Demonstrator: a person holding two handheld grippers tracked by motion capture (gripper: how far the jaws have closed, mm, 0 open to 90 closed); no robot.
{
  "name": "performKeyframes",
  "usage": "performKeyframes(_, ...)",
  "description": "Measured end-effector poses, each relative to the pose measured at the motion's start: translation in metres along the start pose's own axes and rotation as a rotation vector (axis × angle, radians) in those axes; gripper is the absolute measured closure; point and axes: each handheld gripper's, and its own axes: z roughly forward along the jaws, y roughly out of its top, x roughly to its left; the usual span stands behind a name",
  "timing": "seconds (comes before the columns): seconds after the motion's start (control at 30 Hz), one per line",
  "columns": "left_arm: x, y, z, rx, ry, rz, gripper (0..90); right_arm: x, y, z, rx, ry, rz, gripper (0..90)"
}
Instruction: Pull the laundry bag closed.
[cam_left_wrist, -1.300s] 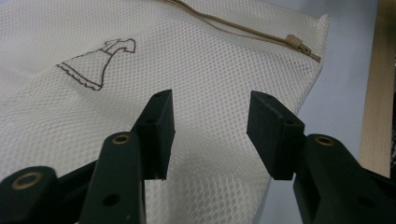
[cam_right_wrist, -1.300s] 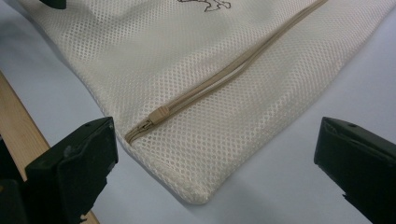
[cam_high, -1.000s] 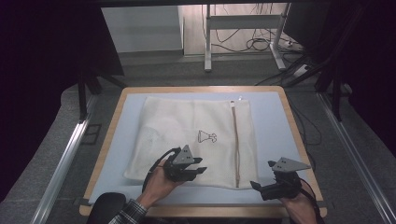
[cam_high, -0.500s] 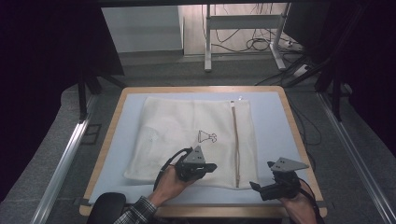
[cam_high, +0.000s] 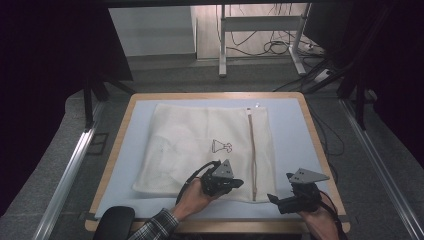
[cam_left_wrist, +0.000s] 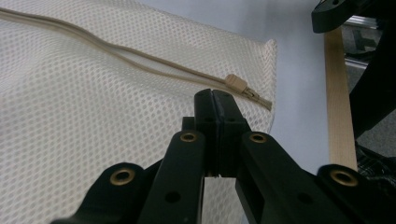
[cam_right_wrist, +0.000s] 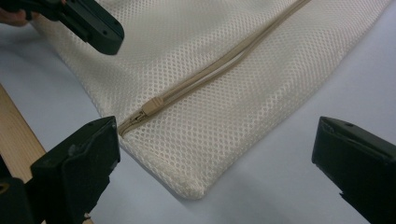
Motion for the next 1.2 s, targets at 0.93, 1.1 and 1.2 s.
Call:
performKeyframes(0.93, 0.005, -0.005, 0.029, 0.090, 0.013, 0.005, 89.4, 0.012, 0.008, 0.013, 0.045, 0.072, -0.016, 8.8)
performKeyframes(1.1, 0.006, -0.006, 0.029, 0.086, 0.004, -0.012, 89.4, 0.015, 0.012, 0.015, 0.034, 0.076, -0.046, 20.9)
performKeyframes(1.2, 0.008, -0.007, 0.029, 0.082, -0.003, -0.022, 89.4, 0.016, 0.015, 0.018, 0.030, 0.096, -0.057, 28.7)
